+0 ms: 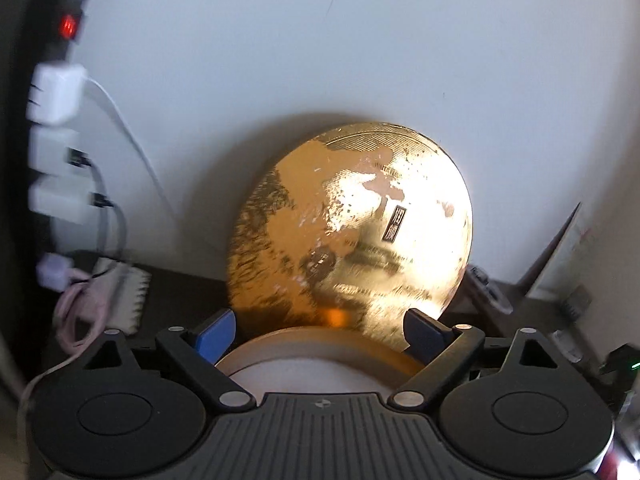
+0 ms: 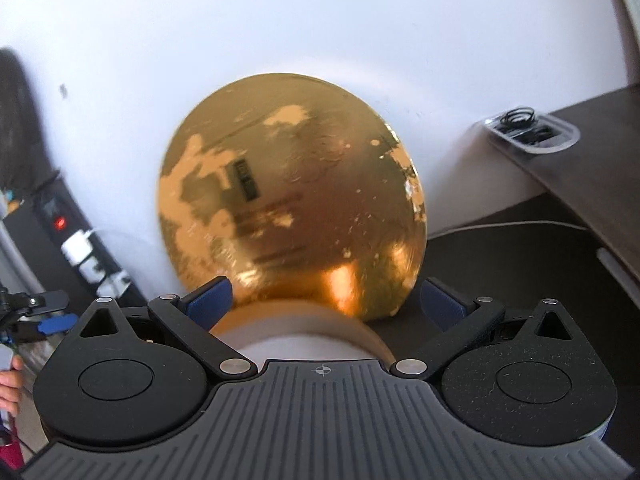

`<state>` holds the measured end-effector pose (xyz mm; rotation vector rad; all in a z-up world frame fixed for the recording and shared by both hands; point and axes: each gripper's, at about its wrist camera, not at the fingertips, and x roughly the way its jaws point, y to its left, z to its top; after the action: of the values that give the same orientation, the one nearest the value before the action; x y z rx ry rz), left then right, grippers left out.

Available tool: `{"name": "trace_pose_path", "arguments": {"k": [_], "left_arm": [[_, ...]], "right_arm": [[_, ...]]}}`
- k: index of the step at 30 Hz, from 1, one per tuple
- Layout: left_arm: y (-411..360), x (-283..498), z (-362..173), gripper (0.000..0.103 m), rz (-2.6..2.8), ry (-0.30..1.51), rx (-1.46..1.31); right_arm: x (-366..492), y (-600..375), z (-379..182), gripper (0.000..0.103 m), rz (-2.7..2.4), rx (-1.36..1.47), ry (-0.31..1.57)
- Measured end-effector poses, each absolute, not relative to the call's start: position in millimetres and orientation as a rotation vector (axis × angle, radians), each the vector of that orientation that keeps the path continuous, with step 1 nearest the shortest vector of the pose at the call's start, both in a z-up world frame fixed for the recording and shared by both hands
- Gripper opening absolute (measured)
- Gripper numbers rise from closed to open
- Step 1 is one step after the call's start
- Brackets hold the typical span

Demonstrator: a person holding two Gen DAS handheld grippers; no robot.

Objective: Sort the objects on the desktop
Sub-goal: 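Move both grippers to the rim of the gold lid and grasp it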

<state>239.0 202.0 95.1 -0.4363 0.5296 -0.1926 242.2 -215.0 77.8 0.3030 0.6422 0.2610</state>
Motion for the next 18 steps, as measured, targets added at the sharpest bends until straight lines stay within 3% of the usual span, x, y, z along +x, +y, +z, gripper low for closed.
{"name": "trace_pose_path", "arguments": {"k": [7,18], "left_arm": [[230,309,61,0.091,-0.257,0.473,-0.475],[259,349,10,0.098,-0.292,0.384,-0.649]], "right_arm": [[289,-222,50,0.103,0.233,0.283,0.539],[342,-238,9,0.103,0.291,0.257,0.478]]}}
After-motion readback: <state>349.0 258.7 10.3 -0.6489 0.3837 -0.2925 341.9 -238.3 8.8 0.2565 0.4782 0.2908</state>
